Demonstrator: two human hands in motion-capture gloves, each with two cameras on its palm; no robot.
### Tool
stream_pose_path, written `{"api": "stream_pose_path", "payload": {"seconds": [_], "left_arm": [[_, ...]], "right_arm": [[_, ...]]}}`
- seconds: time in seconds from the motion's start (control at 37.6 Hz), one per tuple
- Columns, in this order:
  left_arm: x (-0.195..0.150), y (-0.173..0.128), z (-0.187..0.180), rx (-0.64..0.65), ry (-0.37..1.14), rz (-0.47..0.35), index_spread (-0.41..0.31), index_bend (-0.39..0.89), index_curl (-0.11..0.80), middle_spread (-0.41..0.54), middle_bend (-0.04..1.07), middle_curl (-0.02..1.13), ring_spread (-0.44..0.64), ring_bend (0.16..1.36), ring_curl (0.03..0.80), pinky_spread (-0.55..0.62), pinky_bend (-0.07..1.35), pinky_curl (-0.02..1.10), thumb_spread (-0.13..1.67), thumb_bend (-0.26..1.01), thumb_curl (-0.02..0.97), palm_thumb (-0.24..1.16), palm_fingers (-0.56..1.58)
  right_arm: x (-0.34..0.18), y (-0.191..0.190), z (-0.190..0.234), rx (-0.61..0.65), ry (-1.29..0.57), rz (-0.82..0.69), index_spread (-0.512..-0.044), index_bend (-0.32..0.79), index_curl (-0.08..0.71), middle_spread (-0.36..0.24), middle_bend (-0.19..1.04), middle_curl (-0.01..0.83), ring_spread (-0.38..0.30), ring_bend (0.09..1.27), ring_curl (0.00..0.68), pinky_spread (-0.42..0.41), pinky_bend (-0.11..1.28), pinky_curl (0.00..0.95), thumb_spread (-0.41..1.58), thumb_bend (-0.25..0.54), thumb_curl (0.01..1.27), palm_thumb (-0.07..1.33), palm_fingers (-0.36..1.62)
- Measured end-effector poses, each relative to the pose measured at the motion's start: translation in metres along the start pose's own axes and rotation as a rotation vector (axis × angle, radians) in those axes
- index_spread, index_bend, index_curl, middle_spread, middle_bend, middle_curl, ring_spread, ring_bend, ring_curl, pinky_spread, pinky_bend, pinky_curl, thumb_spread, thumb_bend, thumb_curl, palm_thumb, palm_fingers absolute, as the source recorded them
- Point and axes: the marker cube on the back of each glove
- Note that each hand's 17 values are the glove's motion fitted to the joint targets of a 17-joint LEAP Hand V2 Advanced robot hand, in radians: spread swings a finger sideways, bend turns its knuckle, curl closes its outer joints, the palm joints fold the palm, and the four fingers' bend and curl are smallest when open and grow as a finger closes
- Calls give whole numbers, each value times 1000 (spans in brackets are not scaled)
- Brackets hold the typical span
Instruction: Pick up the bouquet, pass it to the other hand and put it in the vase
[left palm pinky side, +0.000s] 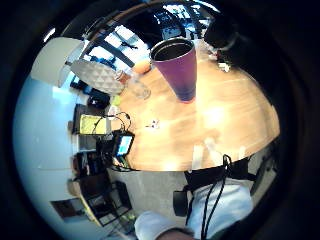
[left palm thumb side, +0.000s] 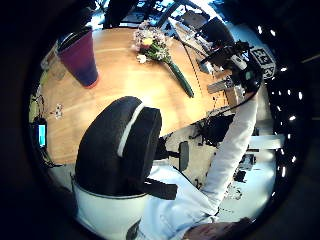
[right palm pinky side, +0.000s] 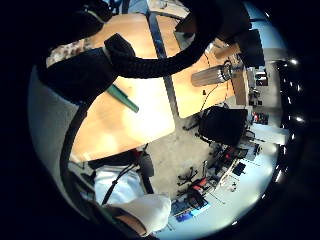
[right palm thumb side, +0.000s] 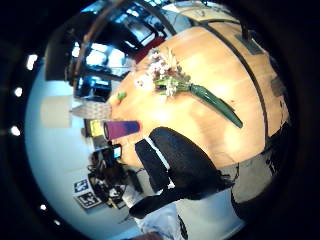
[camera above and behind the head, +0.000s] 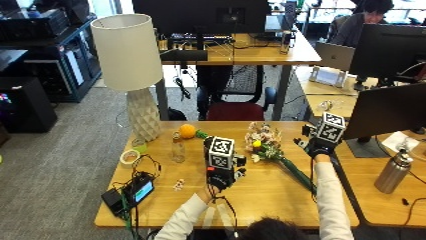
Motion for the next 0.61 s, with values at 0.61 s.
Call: {"api": "stream_pose_path", "payload": {"seconds": [0.61], "left_arm": [[19, 10, 32, -54, 44, 46, -36, 171, 379, 97, 152, 263, 192, 485, 299, 226, 336, 353, 1158, -19, 247, 149, 421]], "right_arm": [[36, -18, 103, -127, 23, 93, -199, 82, 114, 80, 171, 317, 140, 757, 356, 273, 874, 373, 1047, -15, 273, 320, 392]]}}
